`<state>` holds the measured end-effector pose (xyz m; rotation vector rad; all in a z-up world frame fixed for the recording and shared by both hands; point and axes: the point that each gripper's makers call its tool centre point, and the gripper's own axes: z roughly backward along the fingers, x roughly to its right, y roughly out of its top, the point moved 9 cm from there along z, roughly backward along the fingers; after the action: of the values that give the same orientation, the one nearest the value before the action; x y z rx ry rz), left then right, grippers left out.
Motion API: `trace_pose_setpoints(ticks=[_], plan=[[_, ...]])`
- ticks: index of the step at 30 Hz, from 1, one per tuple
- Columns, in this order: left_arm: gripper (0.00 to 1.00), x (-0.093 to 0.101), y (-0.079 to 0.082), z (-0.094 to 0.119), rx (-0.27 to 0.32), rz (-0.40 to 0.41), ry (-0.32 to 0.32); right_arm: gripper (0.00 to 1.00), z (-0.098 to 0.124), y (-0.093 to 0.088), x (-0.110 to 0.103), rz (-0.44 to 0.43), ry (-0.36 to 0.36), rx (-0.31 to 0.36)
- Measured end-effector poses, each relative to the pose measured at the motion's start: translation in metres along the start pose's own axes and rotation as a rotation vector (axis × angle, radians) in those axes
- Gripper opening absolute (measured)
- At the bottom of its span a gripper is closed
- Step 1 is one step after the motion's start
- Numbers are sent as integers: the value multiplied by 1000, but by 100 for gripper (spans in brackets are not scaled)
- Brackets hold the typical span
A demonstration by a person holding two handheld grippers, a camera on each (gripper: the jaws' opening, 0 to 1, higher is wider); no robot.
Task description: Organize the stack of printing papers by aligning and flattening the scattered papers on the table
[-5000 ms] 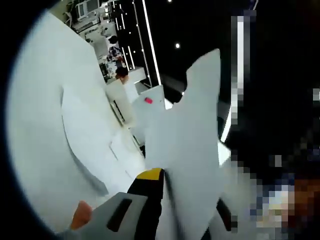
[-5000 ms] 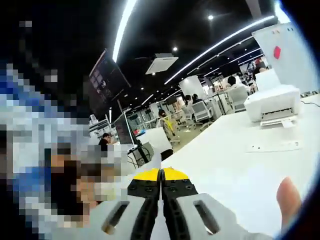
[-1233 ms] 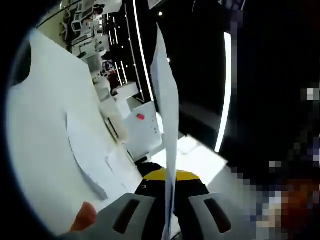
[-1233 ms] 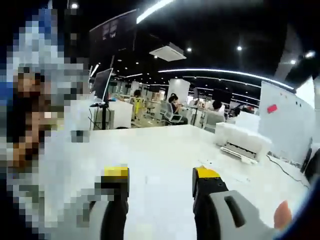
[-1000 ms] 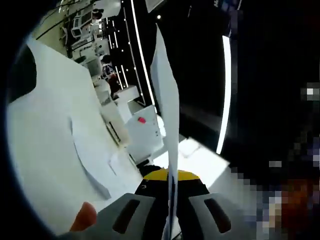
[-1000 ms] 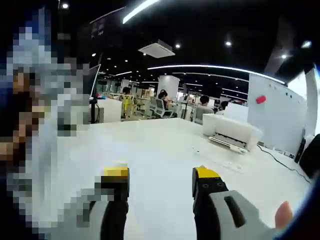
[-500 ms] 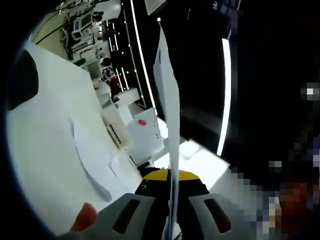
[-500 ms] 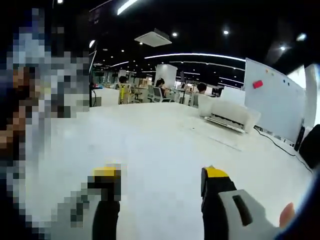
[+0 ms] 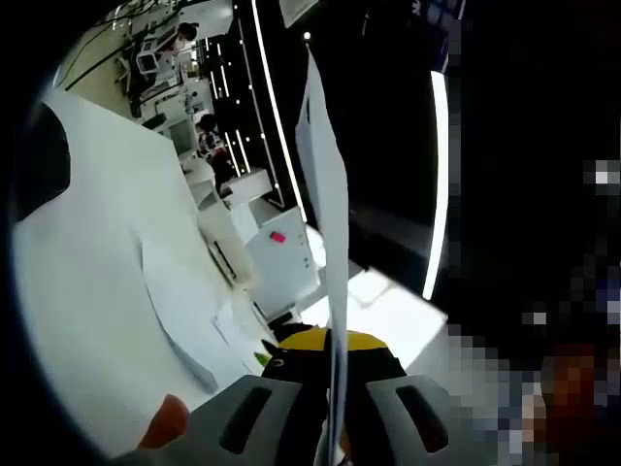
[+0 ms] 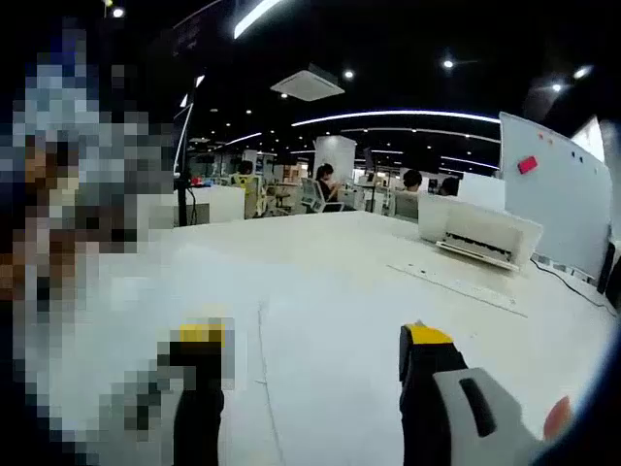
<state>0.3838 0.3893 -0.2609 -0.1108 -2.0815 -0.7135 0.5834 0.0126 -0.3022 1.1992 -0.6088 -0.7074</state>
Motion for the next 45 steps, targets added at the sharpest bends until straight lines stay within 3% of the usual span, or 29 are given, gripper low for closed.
trace_pose_setpoints(ticks=[5, 9, 12, 14, 15, 18, 23, 27, 30, 45], plan=[[6, -2, 7, 3, 9, -3, 1, 79, -23, -5, 3, -72, -16, 13], [6, -1, 8, 4, 13, -8, 1, 85, -36, -12, 1, -63, -18, 1], [6, -1, 11, 5, 13, -12, 2, 84, -41, -22, 1, -29, -24, -37], [6, -1, 13, 6, 14, -13, 3, 77, -41, -32, 2, -43, -23, -98], [6, -1, 13, 6, 15, -15, 4, 75, -43, -34, 0, -86, -2, -81], [6, -2, 14, 7, 16, -16, 8, 65, -42, -34, -1, -63, -25, -73], [6, 0, 13, 8, 22, -14, 8, 59, -43, -36, -2, -60, -5, -61], [6, 3, 13, 7, 18, -18, 4, 46, -42, -35, -7, -52, 19, -53], [6, 4, 13, 7, 17, -22, 2, 31, -41, -35, -7, -55, 19, -49], [6, 8, 9, 6, 18, -23, -5, 18, -39, -31, 1, -61, 25, -42]])
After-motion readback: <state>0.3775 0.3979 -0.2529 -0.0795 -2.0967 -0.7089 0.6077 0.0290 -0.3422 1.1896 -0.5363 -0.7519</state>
